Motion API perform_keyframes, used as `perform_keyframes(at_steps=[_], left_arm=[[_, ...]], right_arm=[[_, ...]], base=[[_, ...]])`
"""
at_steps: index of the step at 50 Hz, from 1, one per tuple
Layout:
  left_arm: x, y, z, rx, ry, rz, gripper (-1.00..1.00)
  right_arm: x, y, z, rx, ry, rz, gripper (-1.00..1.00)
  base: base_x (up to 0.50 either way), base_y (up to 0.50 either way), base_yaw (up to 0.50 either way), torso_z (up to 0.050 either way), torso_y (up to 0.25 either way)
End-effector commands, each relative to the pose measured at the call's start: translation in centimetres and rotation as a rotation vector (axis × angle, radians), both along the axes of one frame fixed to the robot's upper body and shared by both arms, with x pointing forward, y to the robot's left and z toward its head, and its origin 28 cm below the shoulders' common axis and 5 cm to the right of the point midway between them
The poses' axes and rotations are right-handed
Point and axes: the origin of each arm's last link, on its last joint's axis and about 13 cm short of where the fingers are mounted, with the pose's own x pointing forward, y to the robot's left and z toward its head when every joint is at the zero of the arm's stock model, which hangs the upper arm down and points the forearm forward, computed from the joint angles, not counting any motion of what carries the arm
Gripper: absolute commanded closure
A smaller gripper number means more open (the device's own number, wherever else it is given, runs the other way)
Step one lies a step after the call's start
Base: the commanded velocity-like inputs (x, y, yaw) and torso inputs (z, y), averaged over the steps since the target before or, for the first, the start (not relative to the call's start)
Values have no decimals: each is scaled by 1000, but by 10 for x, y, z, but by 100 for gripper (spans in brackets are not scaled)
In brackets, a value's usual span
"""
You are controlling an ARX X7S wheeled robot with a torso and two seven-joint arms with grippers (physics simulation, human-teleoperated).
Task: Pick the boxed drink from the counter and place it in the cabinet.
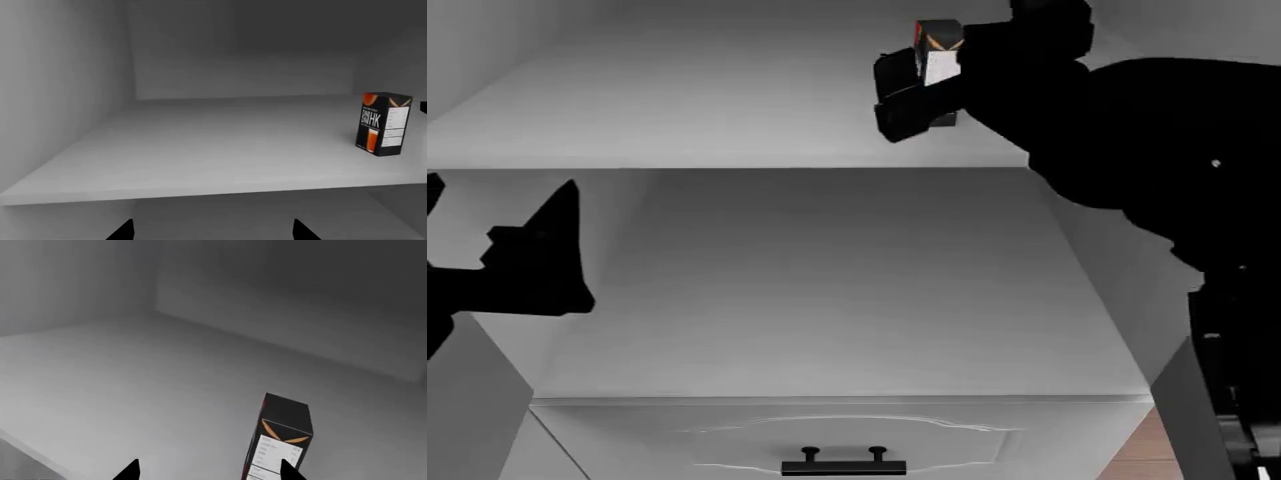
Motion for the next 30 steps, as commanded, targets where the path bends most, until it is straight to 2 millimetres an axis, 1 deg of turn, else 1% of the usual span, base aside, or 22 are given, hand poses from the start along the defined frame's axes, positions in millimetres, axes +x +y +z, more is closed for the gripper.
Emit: perform_keyframes(at_steps=[1, 19, 30], left_arm=[[-1, -2, 1, 2, -2, -9, -100], [-8, -9, 4, 31, -28, -27, -100], [-14, -13, 8, 41, -49, -40, -100]], right_arm=[[-37, 8, -16, -30, -92, 41, -100], [-68, 15, -31, -63, -229, 69, -100], [-86, 14, -33, -67, -291, 83, -100]], base=[[0, 0, 0, 0, 0], [0, 0, 0, 0, 0], [0, 0, 0, 0, 0]])
